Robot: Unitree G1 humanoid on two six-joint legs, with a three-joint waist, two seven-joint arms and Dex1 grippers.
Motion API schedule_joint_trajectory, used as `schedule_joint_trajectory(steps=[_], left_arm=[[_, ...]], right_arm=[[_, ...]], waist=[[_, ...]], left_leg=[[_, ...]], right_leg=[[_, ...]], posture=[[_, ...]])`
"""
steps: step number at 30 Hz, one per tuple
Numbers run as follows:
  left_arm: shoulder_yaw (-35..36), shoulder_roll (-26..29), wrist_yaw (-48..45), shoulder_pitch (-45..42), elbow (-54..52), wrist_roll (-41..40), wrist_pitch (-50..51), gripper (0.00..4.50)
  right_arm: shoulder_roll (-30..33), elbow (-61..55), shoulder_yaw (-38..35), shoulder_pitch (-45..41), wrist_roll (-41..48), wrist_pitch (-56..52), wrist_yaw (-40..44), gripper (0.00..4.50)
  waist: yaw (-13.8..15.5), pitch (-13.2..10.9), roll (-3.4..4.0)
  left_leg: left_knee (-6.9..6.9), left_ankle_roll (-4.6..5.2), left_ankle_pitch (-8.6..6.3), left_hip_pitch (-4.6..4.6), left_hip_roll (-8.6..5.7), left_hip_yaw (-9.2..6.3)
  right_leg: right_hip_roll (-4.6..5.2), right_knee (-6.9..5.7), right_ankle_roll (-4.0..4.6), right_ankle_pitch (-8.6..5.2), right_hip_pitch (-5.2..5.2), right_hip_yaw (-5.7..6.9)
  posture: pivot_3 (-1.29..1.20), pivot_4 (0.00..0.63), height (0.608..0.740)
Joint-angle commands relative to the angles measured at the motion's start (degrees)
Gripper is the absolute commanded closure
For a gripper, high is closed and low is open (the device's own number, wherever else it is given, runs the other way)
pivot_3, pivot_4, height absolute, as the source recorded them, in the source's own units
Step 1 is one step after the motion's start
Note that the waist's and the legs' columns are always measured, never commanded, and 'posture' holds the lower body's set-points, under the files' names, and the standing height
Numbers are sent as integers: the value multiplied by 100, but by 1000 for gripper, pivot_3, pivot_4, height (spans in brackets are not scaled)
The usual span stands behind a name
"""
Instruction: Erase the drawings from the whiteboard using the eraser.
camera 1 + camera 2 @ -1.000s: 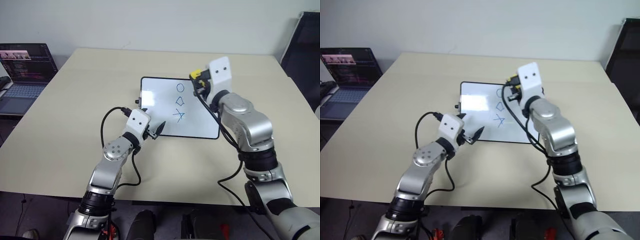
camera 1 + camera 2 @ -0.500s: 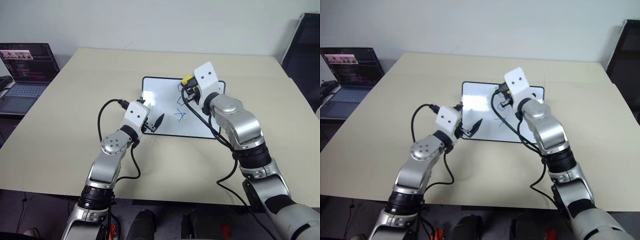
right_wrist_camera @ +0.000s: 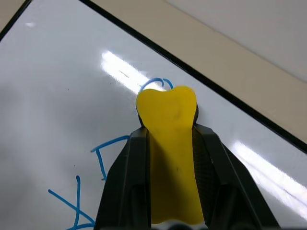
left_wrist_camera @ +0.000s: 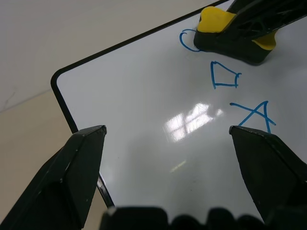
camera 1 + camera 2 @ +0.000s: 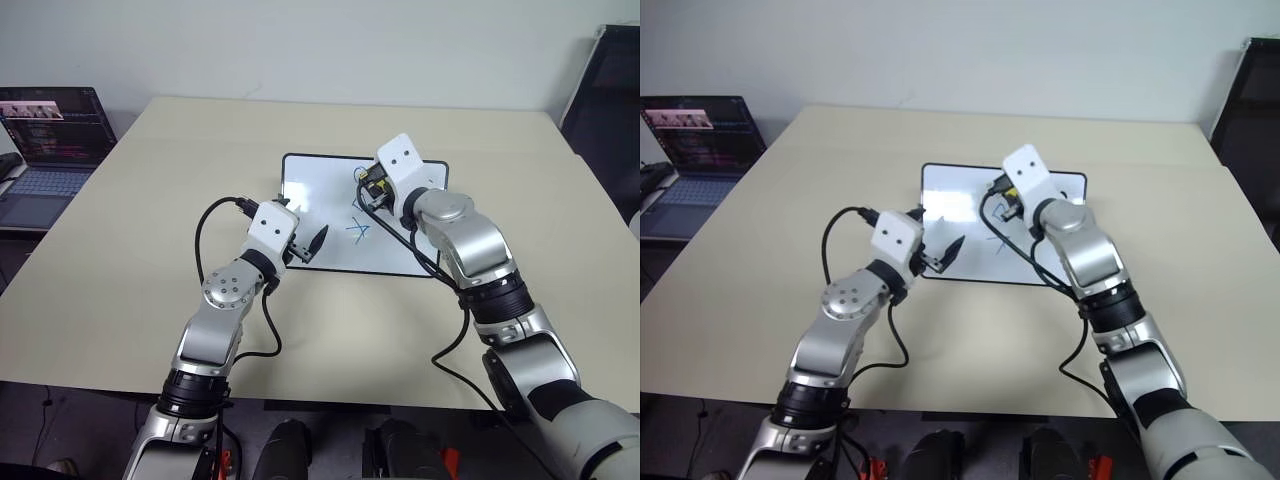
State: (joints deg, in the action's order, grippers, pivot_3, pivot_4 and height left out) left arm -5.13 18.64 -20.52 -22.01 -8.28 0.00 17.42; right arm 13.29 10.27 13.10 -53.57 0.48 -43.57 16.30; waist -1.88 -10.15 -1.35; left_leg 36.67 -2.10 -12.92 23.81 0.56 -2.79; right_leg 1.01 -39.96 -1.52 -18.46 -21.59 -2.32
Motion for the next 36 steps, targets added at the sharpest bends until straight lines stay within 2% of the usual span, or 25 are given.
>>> schedule_joint_trajectory(steps=[1, 14, 36], left_arm=[[86, -6, 88, 19, -315, 36, 21, 0], [164, 46, 161, 96, -444, 34, 123, 0], [152, -40, 103, -78, -214, -1, 69, 0]], right_arm=[[-58, 125, -93, -272, -99, 272, 21, 3640], [-522, 776, -93, -643, -195, 716, 87, 3640], [350, 58, 30, 86, -512, 367, 621, 3640]], waist=[[-2, 0, 0], [1, 0, 0], [11, 0, 0]], left_leg=[[0, 0, 0, 0, -1, 1], [1, 0, 0, 0, 0, -1], [4, 0, 0, 0, -3, -6]], right_leg=[[0, 0, 0, 0, 0, 0], [0, -1, 0, 0, 0, 0], [1, 1, 0, 0, 6, 4]], posture=[[0, 150, 740], [0, 150, 740], [0, 150, 740]])
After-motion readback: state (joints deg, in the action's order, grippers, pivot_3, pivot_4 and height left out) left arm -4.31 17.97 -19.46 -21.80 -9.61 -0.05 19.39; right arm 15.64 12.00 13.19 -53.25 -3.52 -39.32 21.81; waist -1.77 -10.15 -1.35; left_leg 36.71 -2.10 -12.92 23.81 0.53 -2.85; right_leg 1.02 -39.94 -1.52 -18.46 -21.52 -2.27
